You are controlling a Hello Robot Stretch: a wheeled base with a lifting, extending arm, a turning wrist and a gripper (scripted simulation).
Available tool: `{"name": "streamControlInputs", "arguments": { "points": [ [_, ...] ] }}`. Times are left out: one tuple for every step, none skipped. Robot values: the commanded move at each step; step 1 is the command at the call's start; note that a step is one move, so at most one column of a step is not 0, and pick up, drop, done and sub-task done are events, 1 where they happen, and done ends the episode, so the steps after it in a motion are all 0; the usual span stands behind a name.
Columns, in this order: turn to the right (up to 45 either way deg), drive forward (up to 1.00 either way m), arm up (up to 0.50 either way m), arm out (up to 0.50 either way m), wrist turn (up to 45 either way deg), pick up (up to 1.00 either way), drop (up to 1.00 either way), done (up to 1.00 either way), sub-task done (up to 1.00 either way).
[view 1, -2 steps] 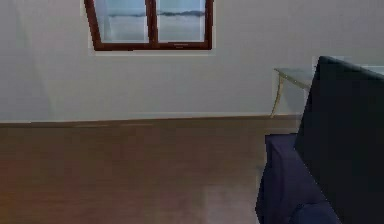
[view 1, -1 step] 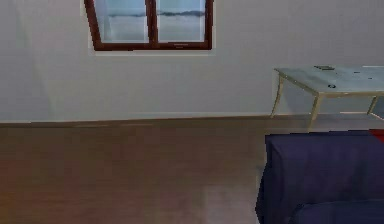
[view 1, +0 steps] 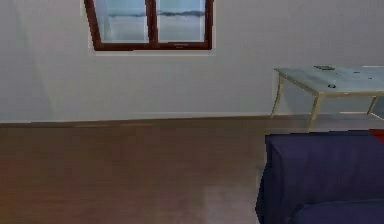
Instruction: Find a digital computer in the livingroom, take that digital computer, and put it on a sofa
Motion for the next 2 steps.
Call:
{"name": "streamControlInputs", "arguments": {
  "points": [
    [0.0,0.00,0.00,0.00,39.0,0.00,0.00,0.00,0.00],
    [0.0,0.00,-0.34,0.00,0.0,0.00,0.00,0.00,0.00]
  ]
}}
